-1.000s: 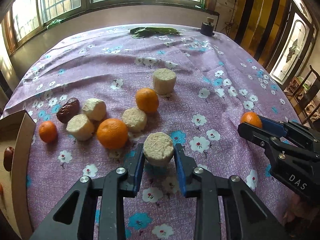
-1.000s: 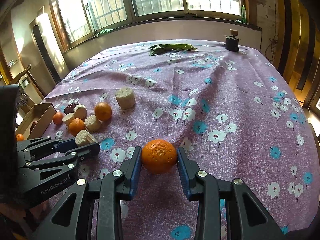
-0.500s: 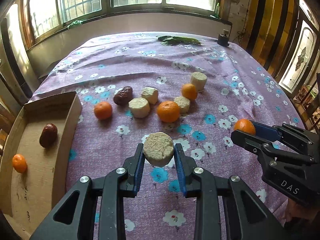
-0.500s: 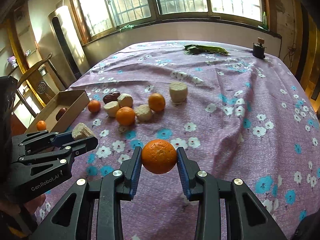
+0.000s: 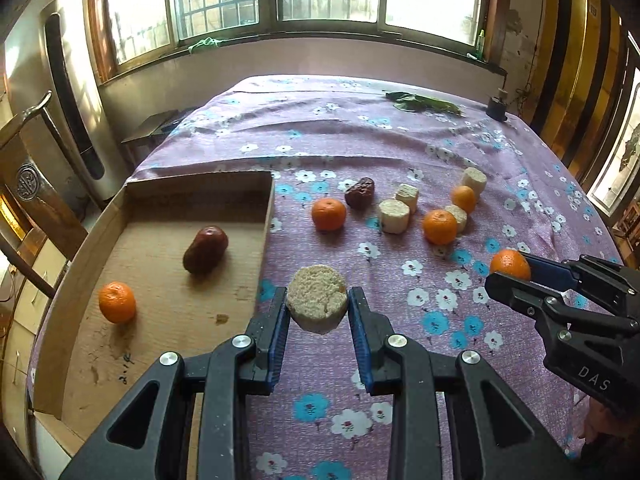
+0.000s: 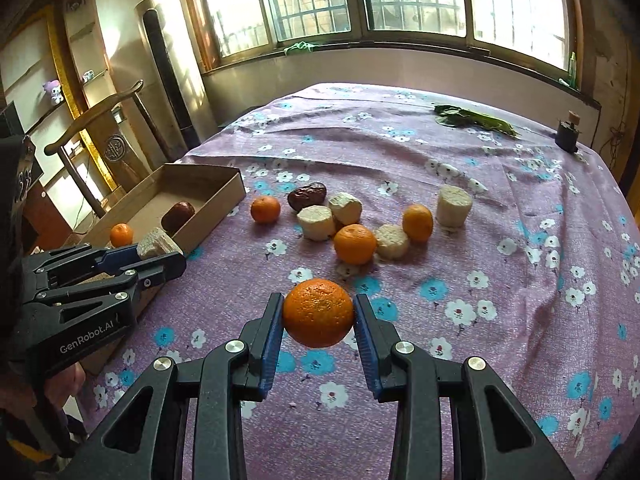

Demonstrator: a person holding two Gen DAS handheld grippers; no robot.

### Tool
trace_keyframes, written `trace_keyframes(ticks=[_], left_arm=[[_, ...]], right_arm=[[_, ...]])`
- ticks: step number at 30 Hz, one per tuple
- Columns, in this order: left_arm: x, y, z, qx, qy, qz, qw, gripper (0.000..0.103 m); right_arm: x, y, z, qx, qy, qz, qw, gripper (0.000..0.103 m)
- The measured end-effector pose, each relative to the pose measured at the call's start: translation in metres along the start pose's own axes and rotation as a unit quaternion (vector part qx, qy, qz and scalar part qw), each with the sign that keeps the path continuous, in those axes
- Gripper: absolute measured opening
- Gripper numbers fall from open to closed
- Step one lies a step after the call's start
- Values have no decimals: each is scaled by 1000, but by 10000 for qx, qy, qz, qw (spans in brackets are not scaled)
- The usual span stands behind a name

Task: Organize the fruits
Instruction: 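Carry the white cylinder and the orange over the cardboard box with both grippers, then open the left gripper to release the white cylinder while the right releases the orange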

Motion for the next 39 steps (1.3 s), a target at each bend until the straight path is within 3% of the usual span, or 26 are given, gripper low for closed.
trace_keyframes(ticks=[25, 39], left_arm=[[29, 153, -13, -850, 154, -672, 9940, 29], [47, 183, -3, -965, 340, -900, 9907, 29]], right_arm=[[-20, 132, 58, -752, 336, -927, 9923, 38], [-17, 198, 95, -1176, 630, -1498, 9797, 38]])
Point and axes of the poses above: each gripper's, at about its wrist camera, not at the fingertips, and z roughly the way its jaws point, y to its left, x to its underside, the point moved 9 cm from there along z, roughly the way its jaws point, and after that the axes turned 7 degrees about -y, right-handed, at the moved point
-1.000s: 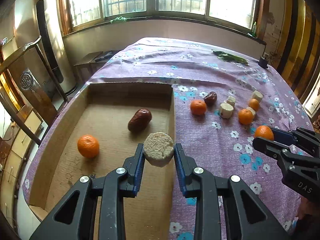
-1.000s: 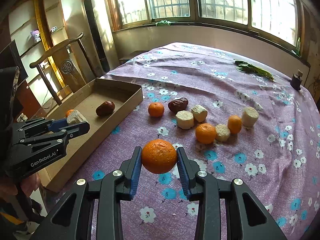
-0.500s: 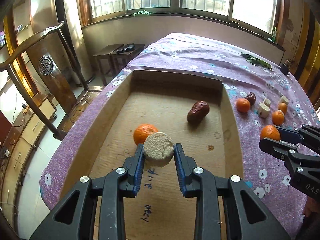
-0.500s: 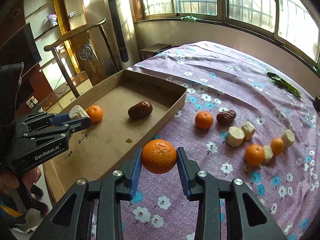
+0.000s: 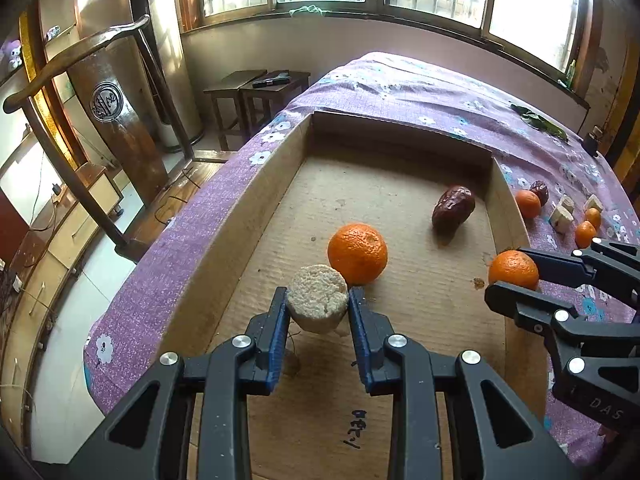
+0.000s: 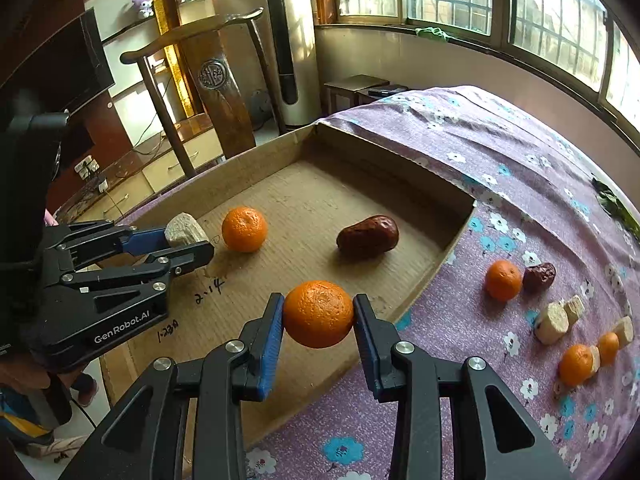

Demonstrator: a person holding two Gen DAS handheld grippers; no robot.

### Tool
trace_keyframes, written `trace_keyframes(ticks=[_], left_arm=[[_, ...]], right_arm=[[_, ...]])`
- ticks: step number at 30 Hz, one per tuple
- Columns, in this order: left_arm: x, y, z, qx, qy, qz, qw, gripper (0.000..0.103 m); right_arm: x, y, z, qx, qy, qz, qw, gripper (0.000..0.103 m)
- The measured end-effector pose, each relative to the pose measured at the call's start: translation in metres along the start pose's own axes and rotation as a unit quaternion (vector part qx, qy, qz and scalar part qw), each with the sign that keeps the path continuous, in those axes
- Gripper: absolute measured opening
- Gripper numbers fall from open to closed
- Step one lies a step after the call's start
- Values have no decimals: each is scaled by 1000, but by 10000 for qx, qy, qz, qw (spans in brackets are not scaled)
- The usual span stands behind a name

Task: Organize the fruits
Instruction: 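Open the left gripper to release the white cylinder while the right releases the orange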

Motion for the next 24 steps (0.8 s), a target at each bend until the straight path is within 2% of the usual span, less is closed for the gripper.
trace_keyframes(ticks=[9, 17, 18, 19, 20, 21, 23, 24], left_arm=[[3, 0, 10, -22, 91, -42, 9999, 29], [5, 2, 12, -164, 157, -42, 9997, 29], [5, 2, 12, -179, 159, -36, 9997, 32], [5, 2, 11, -193, 157, -39, 9997, 35], [5, 2, 10, -207, 144, -56, 9997, 44], [4, 3, 9, -196, 128, -82, 9997, 57], [3, 2, 4, -141, 73, -166, 9997, 68], [2, 1, 1, -136, 31, -183, 9997, 68]], right_arm=[[6, 12, 30, -101, 282, -184, 9994, 38], [8, 11, 37, -21, 270, -216, 9994, 39], [8, 11, 36, -61, 264, -185, 9995, 43], [7, 12, 34, -126, 244, -130, 9995, 54], [6, 14, 31, -190, 209, -72, 9996, 59], [5, 13, 27, -215, 168, -33, 9996, 62], [5, 12, 19, -283, 118, 36, 9995, 62], [6, 11, 15, -336, 92, 84, 9994, 63]])
Point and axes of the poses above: each gripper's, at about its wrist camera, not at the fingertips, and z roughly the way its jaws point, y to its left, x to its underside, the point moved 9 cm from there along z, roughly the way its jaws point, and after that the axes turned 7 degrees about -y, right-handed, at the moved point
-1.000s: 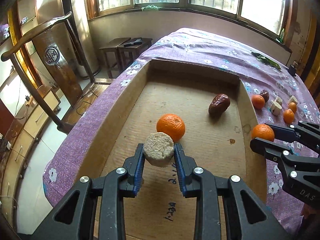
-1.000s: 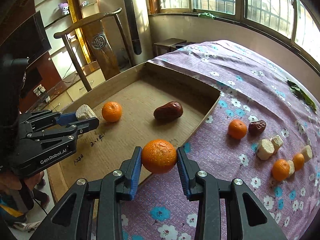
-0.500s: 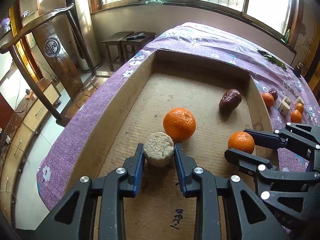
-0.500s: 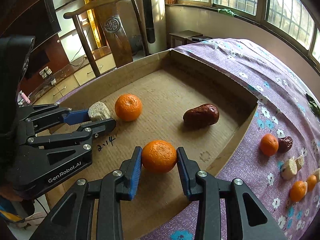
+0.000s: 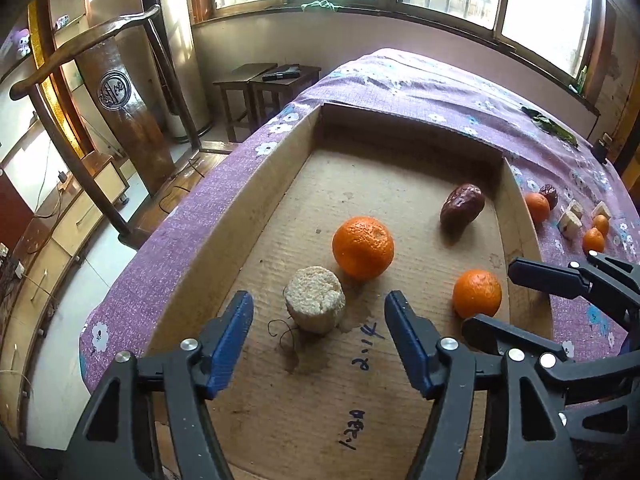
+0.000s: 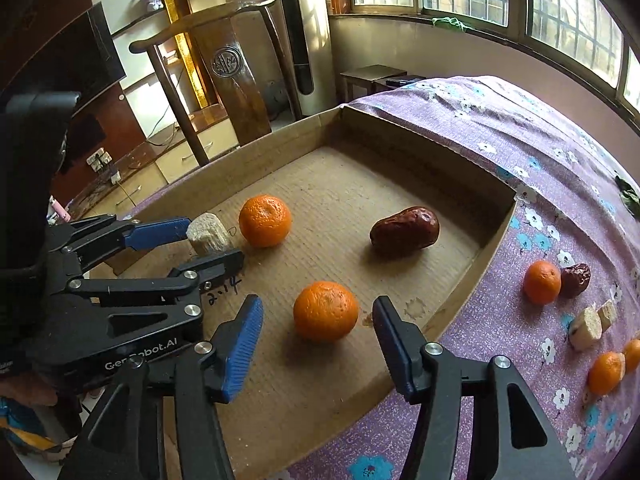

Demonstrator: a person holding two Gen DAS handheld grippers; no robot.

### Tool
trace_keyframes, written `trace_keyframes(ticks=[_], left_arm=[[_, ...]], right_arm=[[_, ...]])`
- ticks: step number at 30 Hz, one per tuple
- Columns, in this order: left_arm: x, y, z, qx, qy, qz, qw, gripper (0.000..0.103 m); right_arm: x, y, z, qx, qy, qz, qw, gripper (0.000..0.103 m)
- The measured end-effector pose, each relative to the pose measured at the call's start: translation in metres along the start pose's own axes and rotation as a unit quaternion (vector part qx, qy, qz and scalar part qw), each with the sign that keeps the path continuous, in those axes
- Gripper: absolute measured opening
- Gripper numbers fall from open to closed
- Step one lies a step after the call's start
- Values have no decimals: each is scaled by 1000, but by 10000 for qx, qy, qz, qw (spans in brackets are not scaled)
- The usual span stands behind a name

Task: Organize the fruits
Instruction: 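Open the left gripper to release the white cylinder while the right releases the orange, then move both grippers back toward the remaining fruits on the tablecloth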

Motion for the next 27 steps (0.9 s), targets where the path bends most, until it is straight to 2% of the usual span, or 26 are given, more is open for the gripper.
trace_keyframes(ticks=[5, 8, 12, 18, 24, 27], left_arm=[[-4, -10, -12, -2, -134, 2, 9999, 74], [-5, -23, -16, 48, -171, 72, 9998, 74], [-5, -43, -25, 175, -255, 153, 9994, 78], [-7, -80, -34, 478, -309, 260, 9980, 83], [-3, -138, -35, 1052, -160, 417, 9935, 83], [-1, -163, -32, 1113, -117, 605, 9919, 83]], right_arm=[[3, -11, -26, -34, -233, 190, 9995, 63], [7, -19, -43, 28, -370, 306, 9988, 71], [16, -40, -62, 209, -471, 499, 9974, 72], [38, -77, -91, 562, -524, 759, 9941, 73], [72, -133, -117, 1041, -462, 1181, 9864, 73], [84, -159, -125, 1211, -450, 1354, 9823, 73]])
Point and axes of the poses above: each gripper's, at about its wrist camera, not at the fingertips, and z roughly the way its jaws point, y to its left, x to its underside, the point moved 9 cm from there along z, roughly the way its jaws point, and after that the axes turned 7 degrees about -y, right-handed, at the moved point
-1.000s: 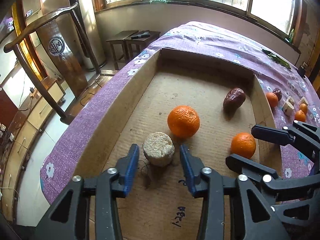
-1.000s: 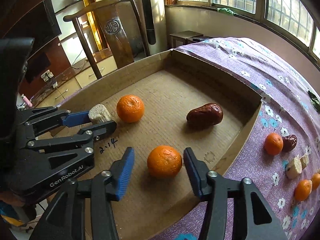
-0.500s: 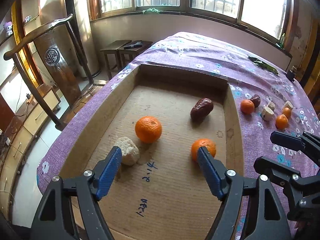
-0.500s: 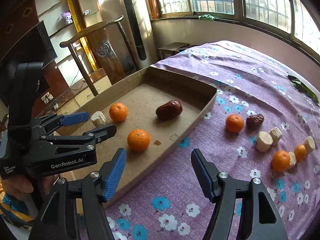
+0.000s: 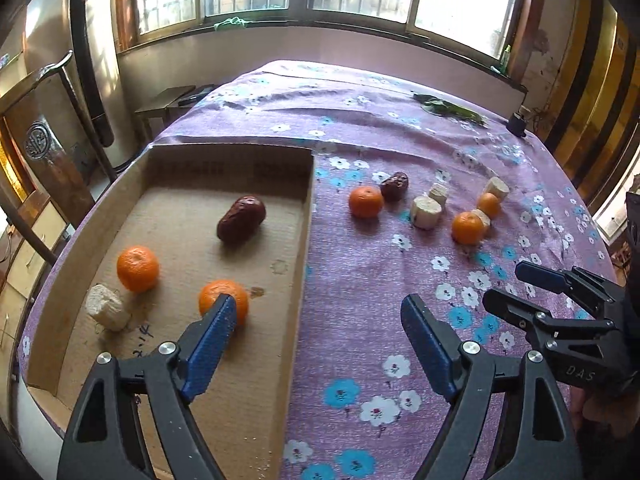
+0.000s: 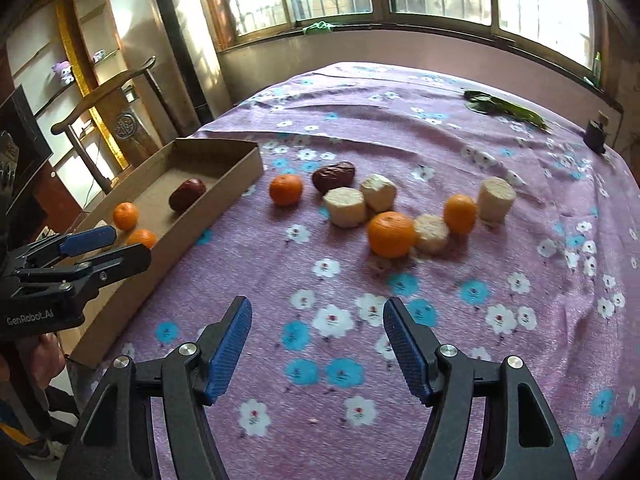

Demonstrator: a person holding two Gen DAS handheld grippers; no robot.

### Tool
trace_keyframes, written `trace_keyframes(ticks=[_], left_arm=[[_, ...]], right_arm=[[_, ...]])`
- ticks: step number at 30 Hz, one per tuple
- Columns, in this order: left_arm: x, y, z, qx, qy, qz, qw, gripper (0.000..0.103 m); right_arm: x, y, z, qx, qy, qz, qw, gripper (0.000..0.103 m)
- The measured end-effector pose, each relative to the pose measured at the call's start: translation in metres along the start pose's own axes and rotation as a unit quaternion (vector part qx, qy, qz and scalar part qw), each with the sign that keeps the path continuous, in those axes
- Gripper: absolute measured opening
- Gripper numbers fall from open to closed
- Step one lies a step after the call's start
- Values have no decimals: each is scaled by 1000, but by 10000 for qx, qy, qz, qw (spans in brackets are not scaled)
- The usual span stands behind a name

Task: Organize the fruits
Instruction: 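Move both grippers back toward the remaining fruits on the tablecloth, then grasp another mandarin orange with the right gripper while the left grasps a white cylinder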

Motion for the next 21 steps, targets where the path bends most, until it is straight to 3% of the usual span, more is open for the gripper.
trace_keyframes(ticks=[5, 11, 13, 17, 21], left_arm=[[-3, -27, 9, 162, 77, 120, 9998, 83], [-9, -44, 21, 242, 127, 182, 9995, 83], [-10, -46, 26, 251, 167, 170, 9994, 83], [-10, -48, 36, 229, 254, 168, 9993, 83], [-10, -48, 39, 218, 287, 129, 9993, 83]], right_arm=[[-5, -35, 3, 198, -72, 169, 9996, 73], [-16, -39, 35, 194, 159, -99, 9996, 73], [-19, -39, 44, 133, 202, -101, 9997, 66], [-27, -34, 61, 49, 256, -182, 9995, 61], [-34, -40, 73, 220, 221, -227, 9993, 38]])
Point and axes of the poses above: each gripper's, at about its wrist camera, not at the fingertips, and z roughly the way its jaws point, y to its left, x to its underside, the point moved 9 cm from there along z, roughly the way its jaws point, and after that the axes turned 7 degrees about -y, right-handed, at the moved point
